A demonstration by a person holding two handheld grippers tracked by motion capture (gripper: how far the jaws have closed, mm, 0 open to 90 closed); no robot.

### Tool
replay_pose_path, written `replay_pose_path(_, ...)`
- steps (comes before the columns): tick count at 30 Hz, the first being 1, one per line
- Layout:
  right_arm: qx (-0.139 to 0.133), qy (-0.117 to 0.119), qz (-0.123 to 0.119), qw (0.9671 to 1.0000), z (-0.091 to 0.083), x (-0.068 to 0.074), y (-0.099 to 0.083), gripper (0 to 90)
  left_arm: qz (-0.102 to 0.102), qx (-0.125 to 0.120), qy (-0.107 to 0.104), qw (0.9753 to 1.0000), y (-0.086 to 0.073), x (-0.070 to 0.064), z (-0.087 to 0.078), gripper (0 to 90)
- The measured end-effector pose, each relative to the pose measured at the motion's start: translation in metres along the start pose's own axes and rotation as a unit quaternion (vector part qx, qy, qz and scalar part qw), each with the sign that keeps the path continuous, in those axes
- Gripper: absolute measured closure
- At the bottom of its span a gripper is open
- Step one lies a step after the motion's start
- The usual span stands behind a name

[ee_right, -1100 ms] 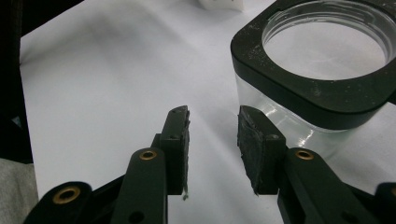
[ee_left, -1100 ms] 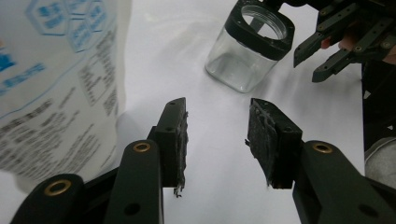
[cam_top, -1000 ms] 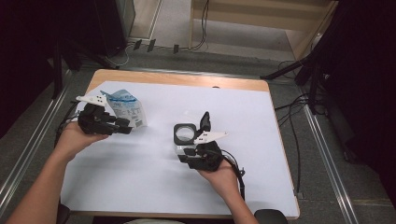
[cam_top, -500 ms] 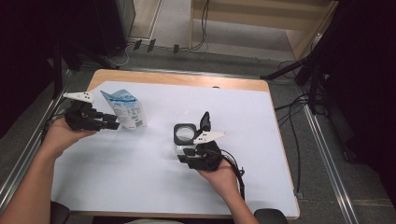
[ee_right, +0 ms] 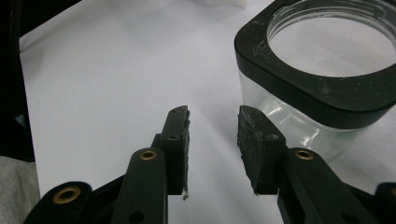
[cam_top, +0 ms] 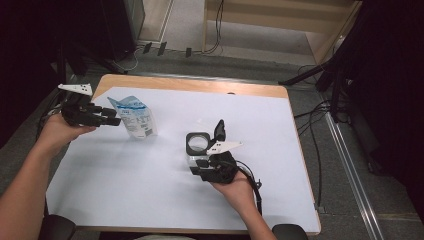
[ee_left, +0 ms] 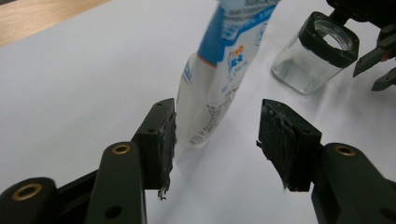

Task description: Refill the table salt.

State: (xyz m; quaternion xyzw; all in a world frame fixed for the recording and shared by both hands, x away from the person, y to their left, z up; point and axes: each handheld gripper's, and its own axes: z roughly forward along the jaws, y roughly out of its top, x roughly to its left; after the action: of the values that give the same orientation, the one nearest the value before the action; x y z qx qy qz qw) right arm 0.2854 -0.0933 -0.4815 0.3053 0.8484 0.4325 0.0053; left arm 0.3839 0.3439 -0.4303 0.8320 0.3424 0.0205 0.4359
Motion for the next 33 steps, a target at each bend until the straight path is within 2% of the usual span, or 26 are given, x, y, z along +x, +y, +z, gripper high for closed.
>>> replay_pose_path(2, 0.0, 0.0, 0.001, 1.0, 0.001, 0.0, 0.0, 65.2, 0.008, 0.005, -0.003, 1.0, 0.003, 0.001, 0.005, 47.3)
replay_pose_path(5, 0.0, -0.001, 0.002, 1.0, 0.001, 0.0, 0.0, 65.3, 0.008, 0.002, -0.008, 0.9999, 0.005, 0.0, 0.013, 48.1)
replay_pose_path(9, 0.001, -0.001, 0.003, 1.0, 0.001, 0.0, -0.001, 65.2, 0.01, 0.018, -0.014, 0.9997, 0.006, 0.001, 0.025, 49.2)
replay_pose_path(11, 0.001, -0.001, 0.002, 1.0, 0.001, -0.001, -0.001, 65.3, 0.014, 0.022, -0.008, 0.9996, 0.006, 0.002, 0.03, 50.8)
replay_pose_path(13, 0.001, -0.001, 0.003, 1.0, 0.001, -0.001, -0.001, 65.2, 0.019, 0.023, -0.001, 0.9996, 0.006, 0.002, 0.032, 53.6)
replay_pose_path(14, 0.001, -0.001, 0.003, 1.0, 0.001, -0.001, -0.001, 65.3, 0.019, 0.022, -0.007, 0.9996, 0.006, 0.003, 0.033, 55.6)
replay_pose_path(17, 0.001, -0.001, 0.004, 1.0, 0.001, -0.001, -0.002, 65.3, 0.024, 0.016, -0.007, 0.9996, 0.007, 0.002, 0.032, 59.6)
replay_pose_path(23, 0.001, 0.0, 0.004, 1.0, 0.002, -0.002, -0.002, 65.2, 0.028, 0.043, 0.004, 0.9987, 0.016, 0.0, 0.033, 69.3)
replay_pose_path(28, -0.002, -0.002, 0.006, 1.0, 0.002, -0.002, -0.002, 65.3, 0.03, 0.046, -0.001, 0.9985, 0.016, -0.001, 0.034, 81.1)
replay_pose_path(30, -0.003, -0.002, 0.008, 1.0, 0.001, -0.002, -0.002, 65.5, 0.034, 0.051, -0.01, 0.9981, 0.017, -0.003, 0.034, 86.9)
replay_pose_path(31, -0.004, -0.002, 0.008, 1.0, 0.002, -0.002, -0.002, 65.6, 0.042, 0.054, -0.008, 0.9976, 0.018, -0.006, 0.034, 88.4)
replay_pose_path(33, -0.005, -0.002, 0.01, 0.9999, 0.002, -0.002, -0.002, 66.1, 0.043, 0.054, -0.011, 0.9976, 0.02, -0.01, 0.036, 89.9)
